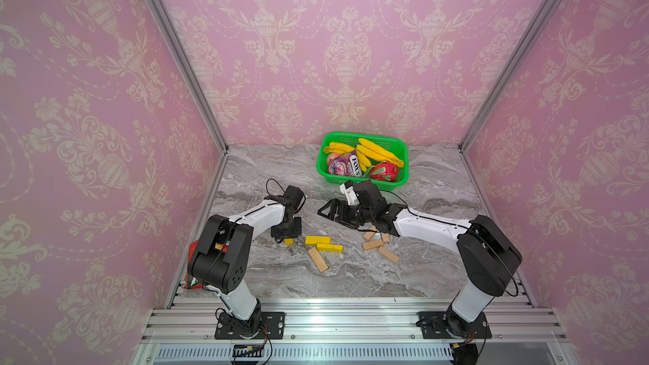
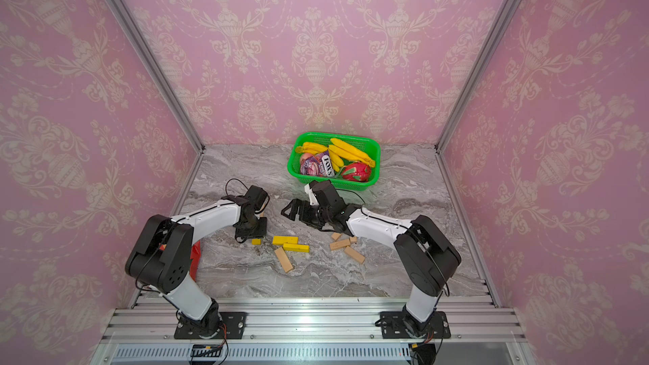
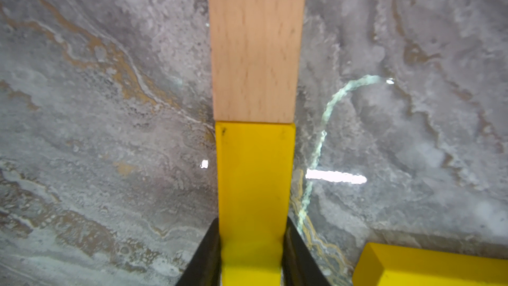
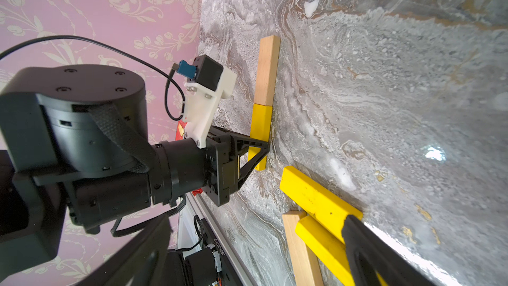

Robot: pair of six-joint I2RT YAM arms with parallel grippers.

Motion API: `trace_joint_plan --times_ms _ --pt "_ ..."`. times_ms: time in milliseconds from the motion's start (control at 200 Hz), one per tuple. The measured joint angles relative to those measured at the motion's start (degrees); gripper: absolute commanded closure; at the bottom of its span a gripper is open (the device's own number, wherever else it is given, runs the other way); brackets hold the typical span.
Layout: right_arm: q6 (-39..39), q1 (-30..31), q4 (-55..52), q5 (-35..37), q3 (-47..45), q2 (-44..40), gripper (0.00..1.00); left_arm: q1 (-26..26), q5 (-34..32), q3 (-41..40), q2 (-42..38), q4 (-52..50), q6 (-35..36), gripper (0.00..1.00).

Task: Assemble the letter k with building blocks
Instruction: Assemble the building block at the center of the board.

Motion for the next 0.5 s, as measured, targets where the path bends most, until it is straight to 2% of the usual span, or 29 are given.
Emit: trace_joint_plan --times_ms 500 --pt "0.00 0.00 0.72 0.00 0.00 0.00 0.00 0.35 0.42 0.39 0.33 -0.33 0.00 0.79"
